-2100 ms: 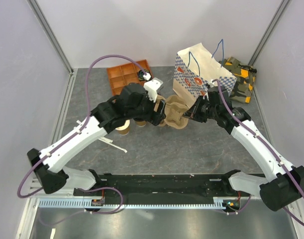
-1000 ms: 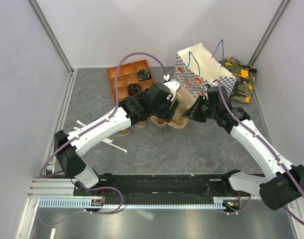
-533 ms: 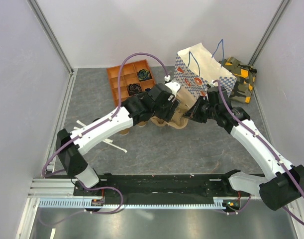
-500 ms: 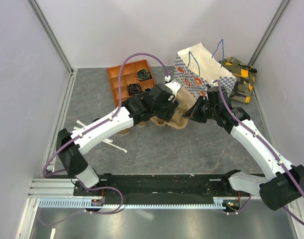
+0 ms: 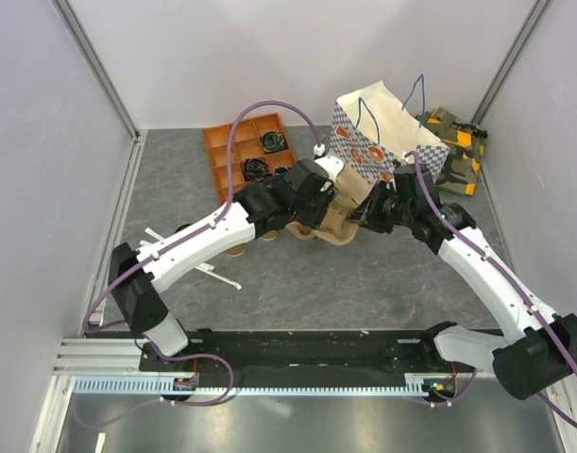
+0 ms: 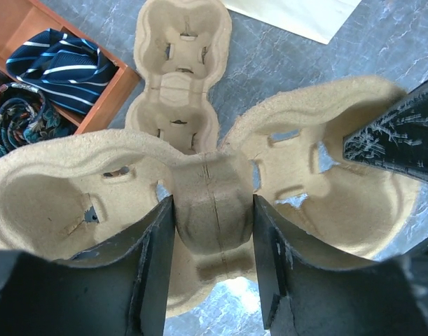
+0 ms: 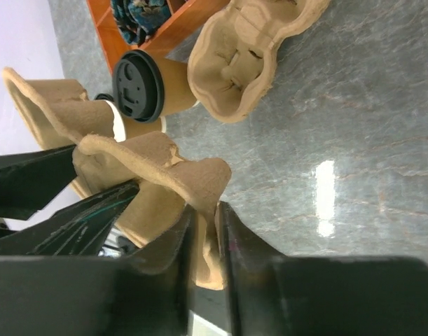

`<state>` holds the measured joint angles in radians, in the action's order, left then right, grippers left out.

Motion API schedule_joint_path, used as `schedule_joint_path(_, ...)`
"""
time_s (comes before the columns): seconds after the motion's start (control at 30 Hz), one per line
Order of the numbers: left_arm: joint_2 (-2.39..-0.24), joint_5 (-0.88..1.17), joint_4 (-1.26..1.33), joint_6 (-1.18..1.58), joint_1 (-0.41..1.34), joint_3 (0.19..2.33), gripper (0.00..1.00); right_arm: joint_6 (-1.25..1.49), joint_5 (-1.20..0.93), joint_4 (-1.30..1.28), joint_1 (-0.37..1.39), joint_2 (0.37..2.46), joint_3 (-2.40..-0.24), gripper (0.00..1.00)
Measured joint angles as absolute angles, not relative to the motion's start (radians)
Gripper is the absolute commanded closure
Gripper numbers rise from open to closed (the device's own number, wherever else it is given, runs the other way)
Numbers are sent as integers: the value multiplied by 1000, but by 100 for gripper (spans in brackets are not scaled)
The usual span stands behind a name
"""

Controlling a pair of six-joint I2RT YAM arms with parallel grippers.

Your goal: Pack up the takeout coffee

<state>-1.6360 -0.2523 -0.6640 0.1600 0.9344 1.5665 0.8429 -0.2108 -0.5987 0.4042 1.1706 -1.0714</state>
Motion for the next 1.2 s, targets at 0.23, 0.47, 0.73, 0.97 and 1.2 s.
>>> schedule_joint_path(0.23, -1604, -245, -670, 152, 934, 1560, 56, 800, -210, -595, 404, 1158, -1090, 13)
schedule_joint_path(0.47, -1485, -200, -687, 95, 934, 1547, 57, 559, -246, -597, 381, 1161, -1334, 2)
schedule_joint_path(0.73, -1332, -114, -683, 16, 933, 1547, 59, 279, -341, -573, 148, 1311, -1800, 2)
schedule_joint_path(0.97, -1246, -67, -654, -44, 928, 1542, 59, 116, -414, -619, -58, 1602, -2107, 2)
schedule_joint_path(1.2, -1230, -68, -639, -86, 906, 1537, 59, 47, -477, -661, -96, 1784, -2126, 5)
